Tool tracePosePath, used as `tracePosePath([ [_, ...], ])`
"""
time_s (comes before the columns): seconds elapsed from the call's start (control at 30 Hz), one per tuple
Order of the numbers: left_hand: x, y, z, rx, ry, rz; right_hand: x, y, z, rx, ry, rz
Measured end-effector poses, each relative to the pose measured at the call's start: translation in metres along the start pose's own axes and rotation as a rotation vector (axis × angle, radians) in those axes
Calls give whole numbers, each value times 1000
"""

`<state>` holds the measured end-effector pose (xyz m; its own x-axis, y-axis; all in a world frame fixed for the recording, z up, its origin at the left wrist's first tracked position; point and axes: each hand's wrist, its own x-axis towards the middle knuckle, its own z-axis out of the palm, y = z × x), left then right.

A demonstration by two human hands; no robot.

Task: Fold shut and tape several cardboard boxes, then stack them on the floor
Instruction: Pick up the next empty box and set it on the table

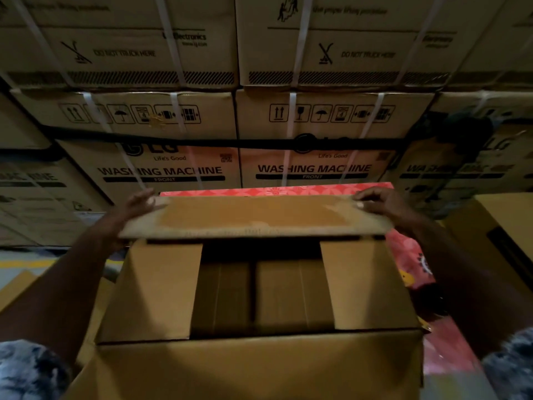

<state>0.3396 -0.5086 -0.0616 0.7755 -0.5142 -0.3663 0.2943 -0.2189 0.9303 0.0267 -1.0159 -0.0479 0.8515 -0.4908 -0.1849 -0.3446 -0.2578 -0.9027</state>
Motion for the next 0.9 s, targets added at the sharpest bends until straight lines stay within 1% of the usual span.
tracePosePath([
  [0.03, -5, -4, 1, 30, -10, -24, -2, 1, -3, -150, -31, -3],
  [0.07, -11, -7, 4, 16, -20, -29, -5, 0, -2, -244, -35, -9],
  [0.1, -16, -10, 7, 9, -3, -23, -8, -2, 2, -290, -18, -33],
  [0.17, -21, -12, 16, 69, 80, 16, -15, -6, 14, -314, 58, -97],
  [0.23, -30, -10, 24, 208, 167, 98, -23, -6, 30, -330, 150, -131],
  [0.3, -38, -16, 26, 308, 233, 137, -35, -1, 47, -413, 217, -193],
  [0.4, -63, -24, 26, 395, 342, 128, -54, 17, 63, -724, 226, -262],
  [0.43, -73, -28, 25, 407, 345, 132, -61, 24, 64, -771, 222, -258],
  [0.47, -85, -32, 24, 405, 343, 119, -69, 28, 63, -762, 216, -247],
  [0.53, -116, -42, 23, 347, 342, 89, -92, 32, 59, -636, 225, -235],
  [0.7, -204, -89, 23, 225, 369, -49, -175, 38, 49, 67, 334, -204],
  [0.77, -233, -107, 23, 150, 389, -91, -207, 46, 47, 185, 364, -109],
  [0.8, -246, -116, 23, 105, 390, -132, -222, 53, 48, 214, 362, -31],
  [0.87, -268, -126, 25, 24, 384, -192, -256, 62, 52, 274, 305, 139],
  [0.9, -277, -129, 26, 6, 372, -208, -271, 64, 54, 299, 243, 241],
])
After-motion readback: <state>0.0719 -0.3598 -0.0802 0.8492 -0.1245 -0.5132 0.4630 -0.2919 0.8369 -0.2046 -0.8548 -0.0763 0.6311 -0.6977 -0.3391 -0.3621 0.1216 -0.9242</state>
